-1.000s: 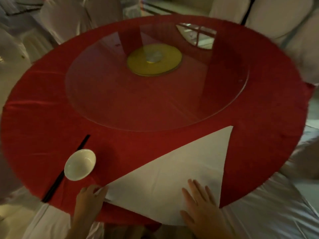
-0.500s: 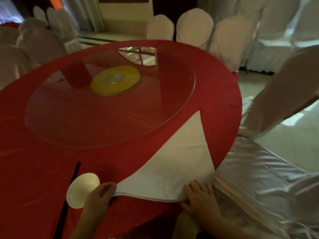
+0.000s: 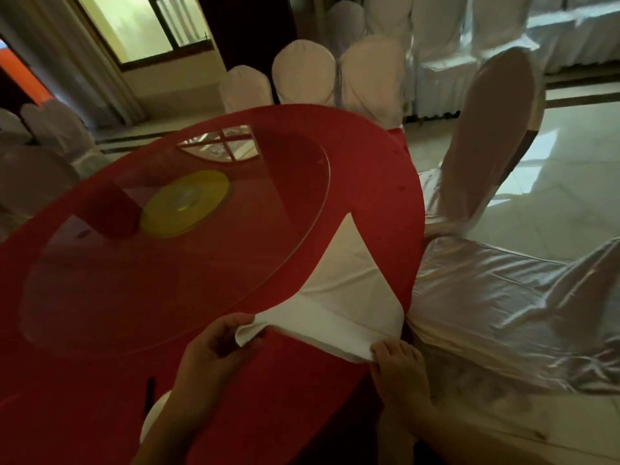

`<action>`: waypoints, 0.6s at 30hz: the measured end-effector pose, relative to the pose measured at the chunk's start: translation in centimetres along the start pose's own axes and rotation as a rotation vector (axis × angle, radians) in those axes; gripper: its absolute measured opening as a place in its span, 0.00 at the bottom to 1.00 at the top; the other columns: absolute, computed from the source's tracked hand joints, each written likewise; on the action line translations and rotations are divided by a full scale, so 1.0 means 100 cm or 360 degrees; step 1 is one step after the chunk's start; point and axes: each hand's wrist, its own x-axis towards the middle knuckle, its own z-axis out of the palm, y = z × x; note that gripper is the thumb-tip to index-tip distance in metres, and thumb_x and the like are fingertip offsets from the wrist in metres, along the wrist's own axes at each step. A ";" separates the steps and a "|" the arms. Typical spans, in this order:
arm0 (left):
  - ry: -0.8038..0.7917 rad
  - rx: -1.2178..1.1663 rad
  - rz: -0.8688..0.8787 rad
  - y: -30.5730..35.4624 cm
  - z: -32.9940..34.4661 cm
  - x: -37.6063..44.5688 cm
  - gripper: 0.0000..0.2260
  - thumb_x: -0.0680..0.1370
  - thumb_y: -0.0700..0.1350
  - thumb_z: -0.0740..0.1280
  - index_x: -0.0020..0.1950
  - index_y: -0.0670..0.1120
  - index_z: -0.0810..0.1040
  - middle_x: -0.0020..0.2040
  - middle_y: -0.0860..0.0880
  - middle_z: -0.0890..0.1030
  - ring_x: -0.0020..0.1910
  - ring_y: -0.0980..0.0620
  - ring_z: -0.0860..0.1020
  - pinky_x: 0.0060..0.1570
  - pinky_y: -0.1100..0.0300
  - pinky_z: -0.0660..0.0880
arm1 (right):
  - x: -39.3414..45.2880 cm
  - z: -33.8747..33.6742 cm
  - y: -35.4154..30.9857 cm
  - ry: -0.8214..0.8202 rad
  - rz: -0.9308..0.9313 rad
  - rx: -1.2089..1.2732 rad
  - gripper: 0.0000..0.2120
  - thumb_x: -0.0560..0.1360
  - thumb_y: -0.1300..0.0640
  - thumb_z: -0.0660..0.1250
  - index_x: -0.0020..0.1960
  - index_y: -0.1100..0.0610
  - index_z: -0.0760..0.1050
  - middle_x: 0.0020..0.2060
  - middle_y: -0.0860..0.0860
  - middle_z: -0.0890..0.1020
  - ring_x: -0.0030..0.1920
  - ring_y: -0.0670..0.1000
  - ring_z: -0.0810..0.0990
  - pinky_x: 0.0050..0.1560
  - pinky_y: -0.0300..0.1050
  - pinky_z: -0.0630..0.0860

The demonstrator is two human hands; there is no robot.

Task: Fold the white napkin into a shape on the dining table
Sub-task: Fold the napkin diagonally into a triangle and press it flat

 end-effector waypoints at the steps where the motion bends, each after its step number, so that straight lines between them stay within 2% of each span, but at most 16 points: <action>1: 0.0064 0.0027 0.0052 0.004 0.002 0.003 0.11 0.67 0.45 0.73 0.49 0.53 0.82 0.49 0.50 0.85 0.47 0.51 0.83 0.40 0.61 0.80 | 0.001 0.000 0.004 0.0031 0.0038 0.0016 0.12 0.62 0.59 0.78 0.42 0.55 0.78 0.39 0.51 0.81 0.42 0.57 0.81 0.43 0.55 0.78; 3: 0.0168 0.0065 0.0133 0.011 0.008 0.008 0.08 0.68 0.49 0.72 0.46 0.53 0.83 0.46 0.50 0.85 0.44 0.52 0.83 0.41 0.60 0.79 | 0.001 0.000 0.011 0.0061 0.0104 0.0064 0.15 0.60 0.57 0.79 0.43 0.56 0.78 0.41 0.53 0.81 0.42 0.58 0.81 0.41 0.54 0.78; 7: 0.0234 0.0031 0.0205 0.022 0.018 0.011 0.10 0.66 0.52 0.71 0.46 0.52 0.83 0.42 0.47 0.85 0.42 0.51 0.83 0.41 0.63 0.79 | 0.001 0.003 0.011 0.0027 0.0262 0.0193 0.24 0.61 0.45 0.79 0.50 0.58 0.77 0.49 0.57 0.80 0.51 0.61 0.78 0.45 0.57 0.78; 9: 0.0239 0.0037 0.0220 0.026 0.024 0.013 0.10 0.66 0.53 0.71 0.45 0.52 0.83 0.42 0.47 0.85 0.42 0.50 0.83 0.43 0.58 0.79 | 0.002 0.005 0.006 0.0046 0.0331 0.0244 0.28 0.60 0.43 0.79 0.52 0.60 0.77 0.53 0.59 0.79 0.55 0.63 0.77 0.49 0.60 0.77; 11: 0.0256 0.0030 0.0232 0.029 0.030 0.014 0.09 0.67 0.53 0.71 0.45 0.52 0.83 0.42 0.47 0.85 0.42 0.49 0.83 0.43 0.56 0.79 | 0.004 0.007 0.000 0.0081 0.0342 0.0280 0.28 0.61 0.45 0.79 0.53 0.60 0.77 0.54 0.61 0.78 0.57 0.63 0.76 0.52 0.62 0.76; 14: 0.0280 -0.0012 0.0283 0.035 0.039 0.015 0.08 0.68 0.51 0.71 0.44 0.51 0.83 0.41 0.47 0.85 0.41 0.51 0.83 0.40 0.62 0.79 | 0.008 0.008 -0.004 0.0084 0.0378 0.0327 0.22 0.64 0.51 0.78 0.53 0.60 0.77 0.54 0.59 0.78 0.57 0.62 0.76 0.53 0.60 0.76; 18: 0.0342 -0.0048 0.0324 0.041 0.045 0.017 0.06 0.69 0.50 0.71 0.43 0.51 0.83 0.41 0.48 0.85 0.40 0.54 0.83 0.38 0.67 0.78 | 0.008 0.006 0.005 0.0132 0.0442 0.0316 0.12 0.65 0.63 0.75 0.48 0.61 0.79 0.47 0.59 0.80 0.49 0.62 0.78 0.45 0.57 0.78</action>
